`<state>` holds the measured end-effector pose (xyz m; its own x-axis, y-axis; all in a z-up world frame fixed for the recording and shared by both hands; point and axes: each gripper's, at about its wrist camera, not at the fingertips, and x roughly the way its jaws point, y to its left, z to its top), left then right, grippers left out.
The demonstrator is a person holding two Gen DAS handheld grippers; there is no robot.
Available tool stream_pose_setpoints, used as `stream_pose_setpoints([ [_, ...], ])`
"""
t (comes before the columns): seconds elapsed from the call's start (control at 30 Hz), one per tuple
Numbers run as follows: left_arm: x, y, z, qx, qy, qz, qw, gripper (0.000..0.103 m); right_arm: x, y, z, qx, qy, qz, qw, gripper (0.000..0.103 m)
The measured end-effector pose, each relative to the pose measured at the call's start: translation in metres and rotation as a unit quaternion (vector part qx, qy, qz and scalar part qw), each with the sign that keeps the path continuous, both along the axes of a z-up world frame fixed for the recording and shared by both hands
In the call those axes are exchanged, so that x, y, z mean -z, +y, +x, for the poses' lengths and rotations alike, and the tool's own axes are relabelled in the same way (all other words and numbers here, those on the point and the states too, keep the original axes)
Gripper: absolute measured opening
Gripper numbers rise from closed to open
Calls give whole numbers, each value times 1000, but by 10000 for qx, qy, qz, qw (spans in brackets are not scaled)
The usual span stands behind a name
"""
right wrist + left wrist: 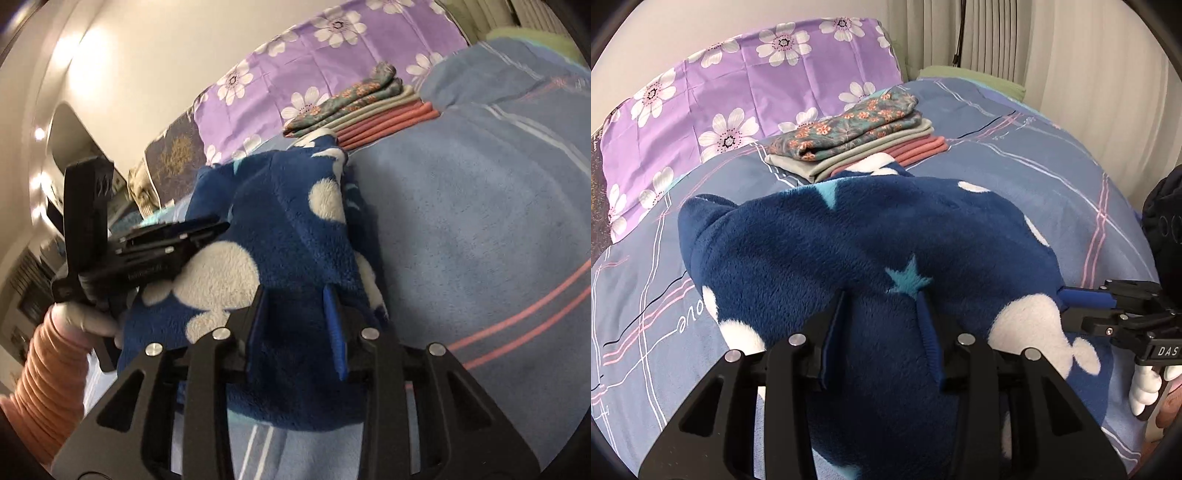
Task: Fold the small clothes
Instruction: 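Lower the navy jacket bundle onto the sheet with both grippers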
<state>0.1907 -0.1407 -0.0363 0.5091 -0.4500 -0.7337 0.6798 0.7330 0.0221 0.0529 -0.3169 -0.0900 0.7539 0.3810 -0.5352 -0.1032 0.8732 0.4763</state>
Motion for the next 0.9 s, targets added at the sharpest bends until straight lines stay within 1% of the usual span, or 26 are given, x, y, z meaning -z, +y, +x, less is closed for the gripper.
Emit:
stream_pose_setpoints([
  [0.07,-9,3,1,-14,28,-67,10000,39,-1,4,-1,-9,39,-182,9998,32],
  [0.13,-23,10,3,-110,-94,-188,9997,39,-3,13,0,9,29,-433,9991,33],
  [0.2,-41,25,13,-469,-429,-216,9977,37,-2,11,-5,42,15,-619,9981,33],
  [0.27,-50,38,30,-771,-422,-409,9953,32,-2,14,-5,84,9,-684,9976,33],
  [0.3,-52,46,43,-946,-363,-533,9934,31,-2,15,-4,106,10,-698,9975,33],
  [0.33,-51,49,52,-1013,-335,-553,9928,30,-1,16,-1,117,13,-714,9974,33],
  [0.37,-41,49,66,-1067,-316,-369,9931,31,-1,16,0,120,12,-734,9972,33],
  [0.4,-26,47,77,-1118,-291,-58,9933,32,-1,17,0,115,8,-760,9970,33],
  [0.43,-5,44,87,-1097,-178,307,9933,33,-1,17,0,81,-16,-760,9971,33],
  [0.47,22,40,95,-1019,11,568,9932,34,-1,17,-2,29,-45,-747,9972,33],
  [0.5,30,43,96,-1051,-7,325,9939,33,-2,19,-2,-13,-52,-776,9970,33],
  [0.53,28,47,98,-1210,145,41,9925,32,-3,21,-2,19,-39,-911,9958,33],
  [0.57,26,45,97,-1223,135,111,9923,30,-4,24,-2,13,-44,-1044,9945,33],
  [0.63,22,35,89,-1097,-111,494,9927,30,-6,27,0,-15,-13,-1180,9930,34],
  [0.67,20,33,87,-1078,-138,583,9924,30,-9,27,1,-33,24,-1204,9927,34],
  [0.73,16,36,88,-1071,-85,561,9926,30,-19,21,2,91,96,-1073,9941,37],
  [0.77,16,37,87,-1063,-78,544,9928,30,-29,18,2,202,29,-991,9949,37],
  [0.8,16,37,87,-1060,-83,525,9930,30,-41,17,1,318,-160,-990,9945,38],
  [0.83,15,39,86,-1077,-80,488,9930,30,-58,16,1,439,-545,-1072,9918,40],
  [0.87,15,39,87,-1092,-76,467,9929,30,-73,19,4,474,-835,-1229,9878,40],
  [0.9,15,40,88,-1103,-81,464,9928,30,-86,22,11,453,-997,-1331,9850,40],
])
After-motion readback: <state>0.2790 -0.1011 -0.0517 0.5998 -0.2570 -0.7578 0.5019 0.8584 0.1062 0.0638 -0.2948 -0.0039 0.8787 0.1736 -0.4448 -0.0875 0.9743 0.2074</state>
